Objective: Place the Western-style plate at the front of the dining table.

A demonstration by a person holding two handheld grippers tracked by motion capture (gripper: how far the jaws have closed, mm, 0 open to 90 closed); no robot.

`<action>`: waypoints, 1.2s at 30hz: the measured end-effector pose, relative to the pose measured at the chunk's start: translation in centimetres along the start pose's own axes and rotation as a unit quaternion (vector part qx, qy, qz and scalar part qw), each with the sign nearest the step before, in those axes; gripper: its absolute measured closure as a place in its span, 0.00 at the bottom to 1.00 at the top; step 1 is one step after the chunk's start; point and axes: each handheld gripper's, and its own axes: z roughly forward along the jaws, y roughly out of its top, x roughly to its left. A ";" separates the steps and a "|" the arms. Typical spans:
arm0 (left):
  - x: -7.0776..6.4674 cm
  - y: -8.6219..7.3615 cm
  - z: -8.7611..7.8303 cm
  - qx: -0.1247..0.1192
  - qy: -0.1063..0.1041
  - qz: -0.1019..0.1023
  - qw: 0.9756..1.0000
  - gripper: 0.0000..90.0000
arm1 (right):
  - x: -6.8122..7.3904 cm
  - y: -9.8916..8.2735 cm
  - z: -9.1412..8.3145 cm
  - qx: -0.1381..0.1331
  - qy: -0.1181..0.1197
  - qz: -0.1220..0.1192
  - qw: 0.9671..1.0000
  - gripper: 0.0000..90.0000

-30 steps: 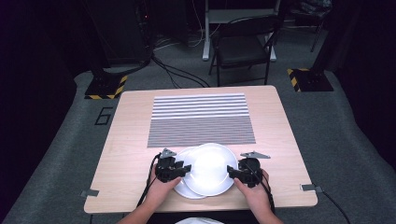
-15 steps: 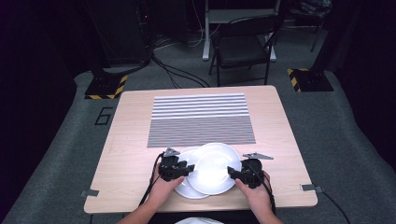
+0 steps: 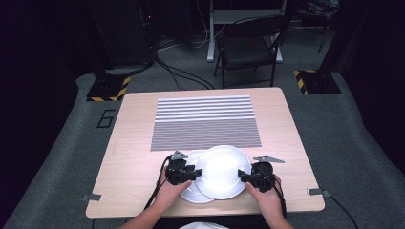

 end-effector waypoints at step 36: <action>-1.5 -1.3 -0.8 -0.014 -0.025 -0.021 0.999 0.54 | -0.1 -2.2 -0.3 0.003 0.004 0.029 1.000 0.56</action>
